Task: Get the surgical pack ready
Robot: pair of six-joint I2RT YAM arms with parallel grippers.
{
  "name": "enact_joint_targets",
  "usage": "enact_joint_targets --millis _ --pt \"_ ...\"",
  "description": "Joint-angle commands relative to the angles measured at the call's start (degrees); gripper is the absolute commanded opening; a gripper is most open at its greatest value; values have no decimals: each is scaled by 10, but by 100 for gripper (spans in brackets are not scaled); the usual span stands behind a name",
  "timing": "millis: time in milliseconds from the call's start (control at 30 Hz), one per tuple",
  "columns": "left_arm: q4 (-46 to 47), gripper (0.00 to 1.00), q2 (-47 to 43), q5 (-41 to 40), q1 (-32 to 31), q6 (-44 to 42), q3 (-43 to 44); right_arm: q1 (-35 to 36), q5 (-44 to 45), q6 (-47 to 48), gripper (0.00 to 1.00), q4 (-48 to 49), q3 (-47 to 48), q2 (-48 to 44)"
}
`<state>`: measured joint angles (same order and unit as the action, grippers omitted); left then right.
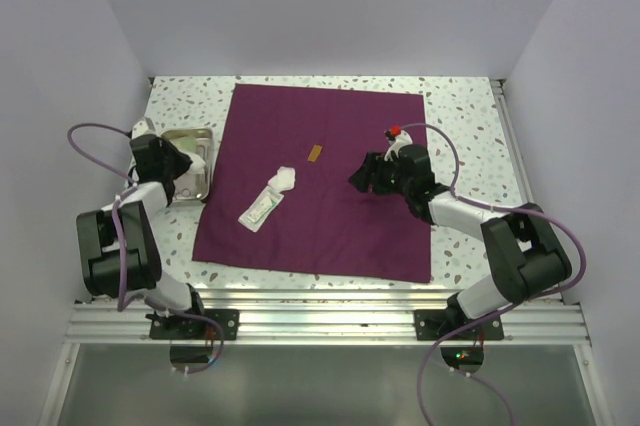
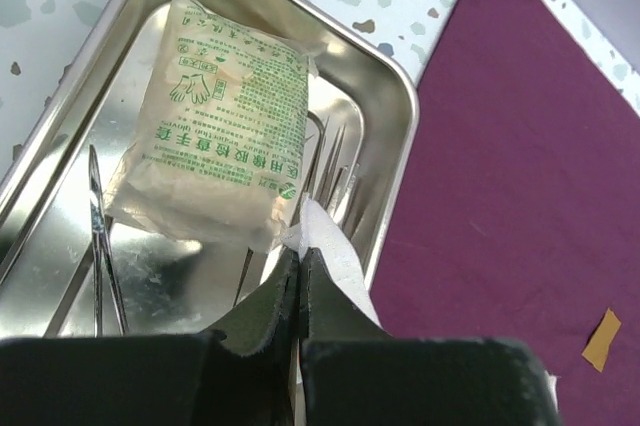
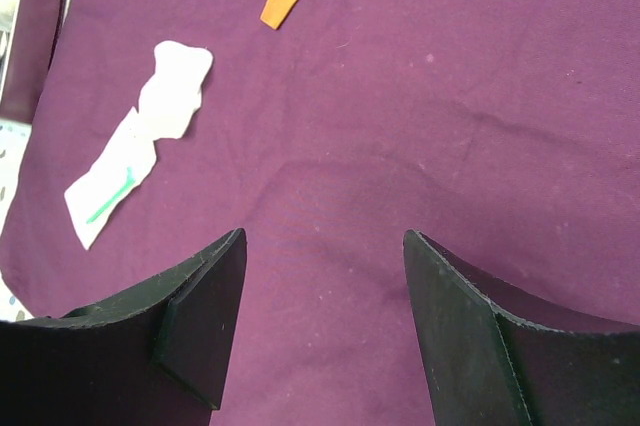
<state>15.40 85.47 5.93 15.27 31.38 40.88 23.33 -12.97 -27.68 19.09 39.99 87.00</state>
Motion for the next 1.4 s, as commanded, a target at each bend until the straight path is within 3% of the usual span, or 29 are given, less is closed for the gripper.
enact_joint_targets --millis 0,300,433,500,767,1033,1133,1300,1367 --pt "35 0 52 18 5 9 58 3 6 11 67 8 14 2" --pt "29 0 130 15 0 3 120 3 10 13 67 7 13 4" --pt "13 17 161 7 -10 -1 154 3 10 14 67 6 14 3" --pt "0 34 164 1 -13 -2 160 3 13 15 67 5 13 2" --pt "-62 66 92 -76 -34 -28 156 3 13 16 67 4 13 1" --pt "-129 75 10 -117 -59 -59 148 4 13 17 67 3 12 -2" --pt "-153 85 -16 -147 -85 -65 155 4 14 17 67 3 12 -1" --pt "-209 91 -31 -165 -147 -65 184 5 12 16 67 3 13 -2" --pt "-208 91 -28 -155 -199 -58 190 4 13 15 67 3 12 -2"
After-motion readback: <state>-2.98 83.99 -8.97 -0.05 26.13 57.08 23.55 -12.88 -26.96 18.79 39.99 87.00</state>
